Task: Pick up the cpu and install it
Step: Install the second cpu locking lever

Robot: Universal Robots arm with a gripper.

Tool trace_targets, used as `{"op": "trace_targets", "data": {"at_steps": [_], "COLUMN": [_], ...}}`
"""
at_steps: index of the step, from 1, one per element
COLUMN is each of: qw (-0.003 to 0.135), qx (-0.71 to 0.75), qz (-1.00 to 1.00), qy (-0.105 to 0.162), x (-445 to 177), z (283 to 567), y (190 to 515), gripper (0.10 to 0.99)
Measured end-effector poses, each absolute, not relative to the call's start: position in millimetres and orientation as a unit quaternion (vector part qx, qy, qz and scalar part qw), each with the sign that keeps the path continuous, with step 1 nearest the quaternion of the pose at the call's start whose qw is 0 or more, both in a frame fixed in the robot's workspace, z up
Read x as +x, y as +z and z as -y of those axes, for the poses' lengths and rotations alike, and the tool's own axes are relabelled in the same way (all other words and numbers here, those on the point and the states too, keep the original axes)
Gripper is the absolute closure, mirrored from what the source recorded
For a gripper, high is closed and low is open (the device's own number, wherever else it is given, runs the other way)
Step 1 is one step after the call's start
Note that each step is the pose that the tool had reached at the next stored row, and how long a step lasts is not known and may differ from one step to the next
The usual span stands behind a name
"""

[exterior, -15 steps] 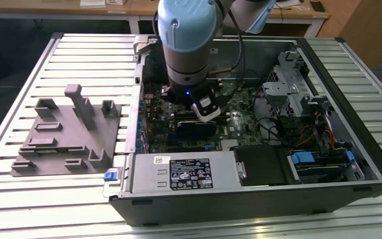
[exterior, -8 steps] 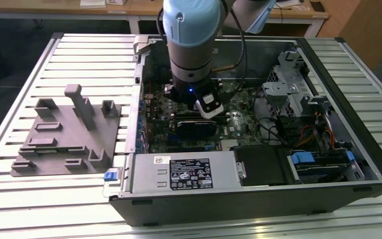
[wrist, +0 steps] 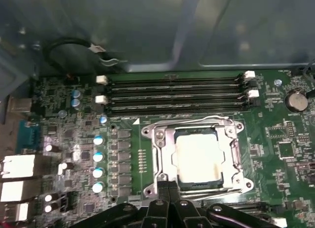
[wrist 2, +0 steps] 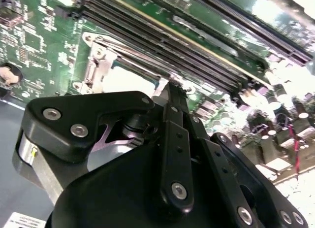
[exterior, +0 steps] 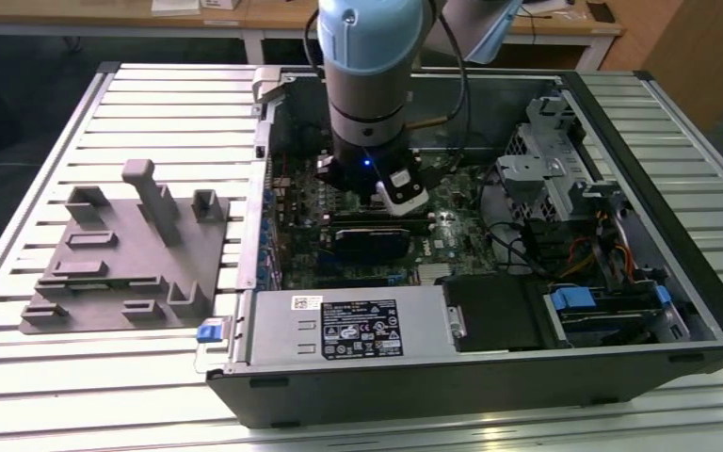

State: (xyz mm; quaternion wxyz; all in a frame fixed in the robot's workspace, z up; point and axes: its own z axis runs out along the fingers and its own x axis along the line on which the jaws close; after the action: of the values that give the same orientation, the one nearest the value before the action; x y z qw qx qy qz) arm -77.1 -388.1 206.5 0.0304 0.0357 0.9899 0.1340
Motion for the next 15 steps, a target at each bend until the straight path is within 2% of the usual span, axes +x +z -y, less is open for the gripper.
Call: {"op": "trace_targets", "data": {"at_steps": [15], "qw": [0.031], "qx": [0.037], "qz": [-0.992], "qy": [0.116], "x": [-55.8], "z": [366.7], "y": [205.6], "gripper": [0.98]}}
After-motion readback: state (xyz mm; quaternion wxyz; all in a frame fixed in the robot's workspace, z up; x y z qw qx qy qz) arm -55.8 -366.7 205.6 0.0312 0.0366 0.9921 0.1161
